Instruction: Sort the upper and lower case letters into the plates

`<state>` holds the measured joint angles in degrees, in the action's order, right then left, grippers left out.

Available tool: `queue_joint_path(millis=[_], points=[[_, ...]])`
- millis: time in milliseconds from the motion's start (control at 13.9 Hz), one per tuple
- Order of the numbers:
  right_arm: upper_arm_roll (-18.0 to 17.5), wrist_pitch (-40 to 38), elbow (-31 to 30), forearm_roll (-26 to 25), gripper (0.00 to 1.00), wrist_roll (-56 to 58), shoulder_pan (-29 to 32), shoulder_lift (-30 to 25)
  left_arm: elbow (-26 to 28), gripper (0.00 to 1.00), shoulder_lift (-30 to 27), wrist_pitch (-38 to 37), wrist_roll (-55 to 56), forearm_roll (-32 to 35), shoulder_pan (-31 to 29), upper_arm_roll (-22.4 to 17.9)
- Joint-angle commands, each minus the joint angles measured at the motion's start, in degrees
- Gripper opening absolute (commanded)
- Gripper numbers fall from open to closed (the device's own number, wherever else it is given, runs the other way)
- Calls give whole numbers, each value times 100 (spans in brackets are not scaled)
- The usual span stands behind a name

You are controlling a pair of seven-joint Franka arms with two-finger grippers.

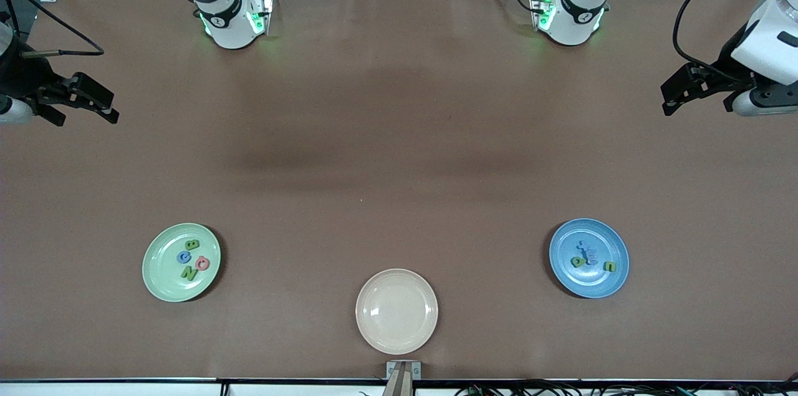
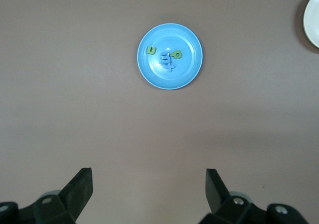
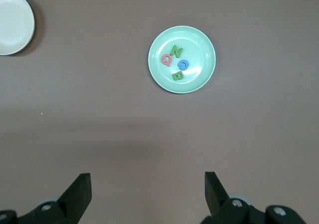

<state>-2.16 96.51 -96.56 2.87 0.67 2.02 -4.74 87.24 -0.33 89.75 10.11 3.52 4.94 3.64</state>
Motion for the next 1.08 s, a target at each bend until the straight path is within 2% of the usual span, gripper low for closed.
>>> queue_joint_path(millis=[0,361,794,1010], points=[[-74,61,-22,-58,100,-58,88,-133,-146,100,104,-116,-44,-27,-11,-13],[-74,-466,717,-111,100,-5,123,16,-146,100,104,-116,-62,-53,-72,-21],[-74,-519,788,-137,100,-14,140,34,-146,100,121,-116,-62,-35,-20,-13],[-74,-458,797,-111,100,4,158,393,-155,100,121,-116,-71,-26,-11,-4]])
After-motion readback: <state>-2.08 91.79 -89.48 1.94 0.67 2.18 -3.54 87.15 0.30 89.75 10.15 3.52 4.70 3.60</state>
